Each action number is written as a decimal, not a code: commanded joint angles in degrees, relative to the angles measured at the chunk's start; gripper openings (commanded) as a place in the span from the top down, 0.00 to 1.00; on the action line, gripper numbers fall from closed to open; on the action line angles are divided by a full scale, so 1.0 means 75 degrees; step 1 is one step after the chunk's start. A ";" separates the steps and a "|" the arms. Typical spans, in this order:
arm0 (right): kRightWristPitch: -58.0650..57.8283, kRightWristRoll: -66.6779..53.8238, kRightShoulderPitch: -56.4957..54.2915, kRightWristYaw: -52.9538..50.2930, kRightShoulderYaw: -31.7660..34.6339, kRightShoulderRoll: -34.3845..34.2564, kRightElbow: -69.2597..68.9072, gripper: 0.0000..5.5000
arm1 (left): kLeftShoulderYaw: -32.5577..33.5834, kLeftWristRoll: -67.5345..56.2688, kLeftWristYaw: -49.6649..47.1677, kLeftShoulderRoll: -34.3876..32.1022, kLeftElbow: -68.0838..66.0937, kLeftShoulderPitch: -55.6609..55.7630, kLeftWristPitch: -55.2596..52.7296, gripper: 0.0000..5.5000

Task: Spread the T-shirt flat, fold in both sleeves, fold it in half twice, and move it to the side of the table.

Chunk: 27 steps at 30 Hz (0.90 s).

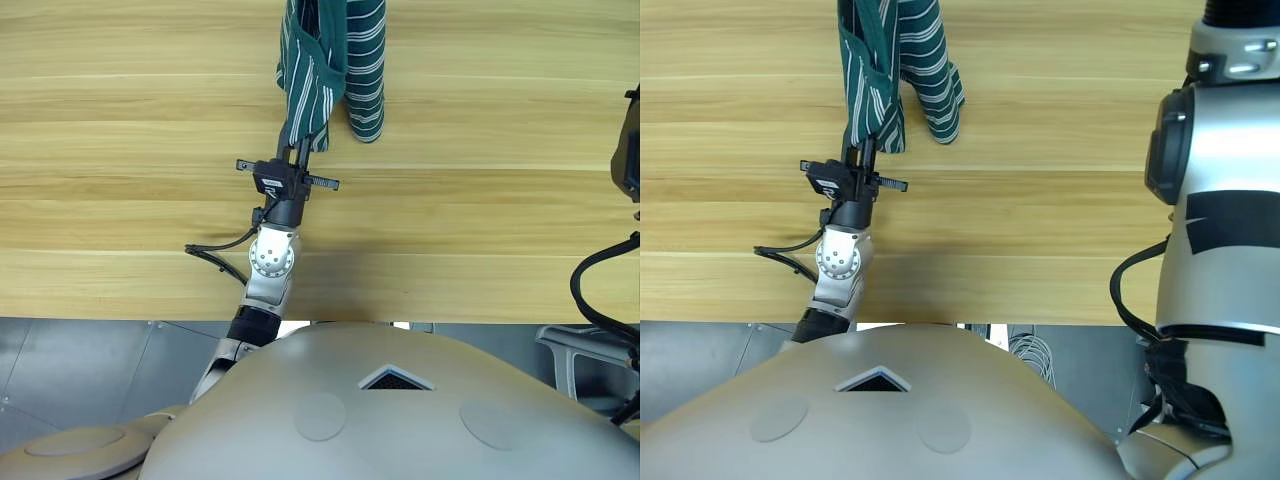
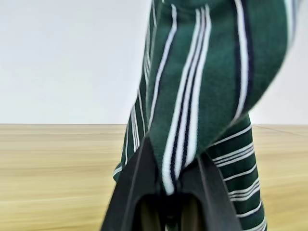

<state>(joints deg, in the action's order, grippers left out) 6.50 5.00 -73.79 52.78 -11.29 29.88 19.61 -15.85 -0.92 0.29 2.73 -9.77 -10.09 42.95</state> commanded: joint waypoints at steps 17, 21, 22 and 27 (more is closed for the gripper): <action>-0.0544 -0.3055 0.1026 0.2394 0.2227 0.1375 0.1262 1.00 | 0.4321 -0.4321 0.3563 -0.6756 0.2711 0.5571 -0.6897 1.00; -0.2504 -0.4816 0.2159 0.2561 0.3727 0.2667 -0.1373 1.00 | 0.6298 -0.6119 0.3526 -0.8260 0.4771 0.5044 -0.9308 1.00; -0.2852 -0.5028 0.2402 0.2525 0.3915 0.2880 -0.1685 1.00 | 0.6590 -0.6518 0.3474 -0.8536 0.4874 0.5072 -0.9855 1.00; -0.2879 -0.3982 0.1929 0.2002 0.3009 0.2603 0.0586 1.00 | 0.4151 -0.6188 0.4054 -0.8249 0.2412 0.6593 -1.1237 1.00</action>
<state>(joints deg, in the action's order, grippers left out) -16.44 -30.42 -56.73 70.02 16.07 52.50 14.23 25.07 -51.59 27.70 -62.47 17.86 34.58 -38.57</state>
